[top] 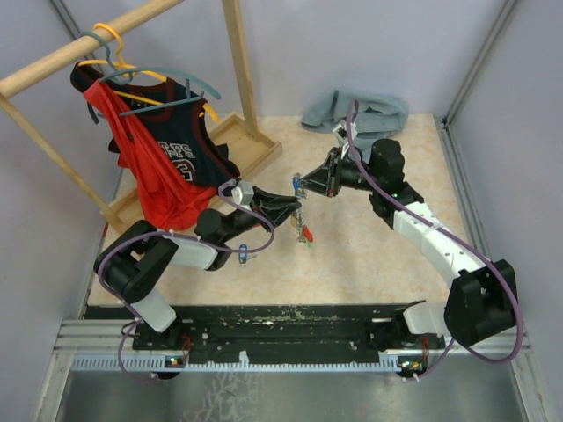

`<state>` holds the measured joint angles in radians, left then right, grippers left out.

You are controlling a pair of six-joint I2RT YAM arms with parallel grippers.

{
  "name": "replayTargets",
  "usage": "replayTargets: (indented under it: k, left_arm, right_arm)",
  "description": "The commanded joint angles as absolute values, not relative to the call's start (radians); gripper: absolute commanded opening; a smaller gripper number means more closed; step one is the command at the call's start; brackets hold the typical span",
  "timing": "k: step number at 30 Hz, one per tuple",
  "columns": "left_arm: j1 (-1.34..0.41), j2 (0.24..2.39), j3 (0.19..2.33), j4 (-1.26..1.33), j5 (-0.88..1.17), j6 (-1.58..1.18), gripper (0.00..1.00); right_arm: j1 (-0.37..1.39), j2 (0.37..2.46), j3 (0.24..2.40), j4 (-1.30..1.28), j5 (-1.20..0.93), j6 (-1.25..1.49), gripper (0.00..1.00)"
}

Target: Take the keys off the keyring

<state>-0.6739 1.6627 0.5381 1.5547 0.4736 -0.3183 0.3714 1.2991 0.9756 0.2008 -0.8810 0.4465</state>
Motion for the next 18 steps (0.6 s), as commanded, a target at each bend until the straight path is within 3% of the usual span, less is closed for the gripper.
replayTargets:
  k: [1, 5, 13, 18]
  left_arm:
    - [-0.667, 1.658, 0.545, 1.790, 0.490, -0.337, 0.28]
    - [-0.666, 1.654, 0.543, 1.790, 0.486, -0.325, 0.23]
    - [-0.664, 1.650, 0.540, 1.791, 0.497, -0.289, 0.00]
    - [-0.664, 1.635, 0.523, 1.791, 0.518, -0.226, 0.00]
  right_arm:
    - [0.383, 1.287, 1.016, 0.267, -0.879, 0.451, 0.00]
    - [0.388, 1.289, 1.014, 0.268, -0.877, 0.457, 0.00]
    - [0.388, 1.296, 1.003, 0.281, -0.849, 0.495, 0.00]
    - [0.387, 1.298, 1.022, 0.228, -0.800, 0.477, 0.00]
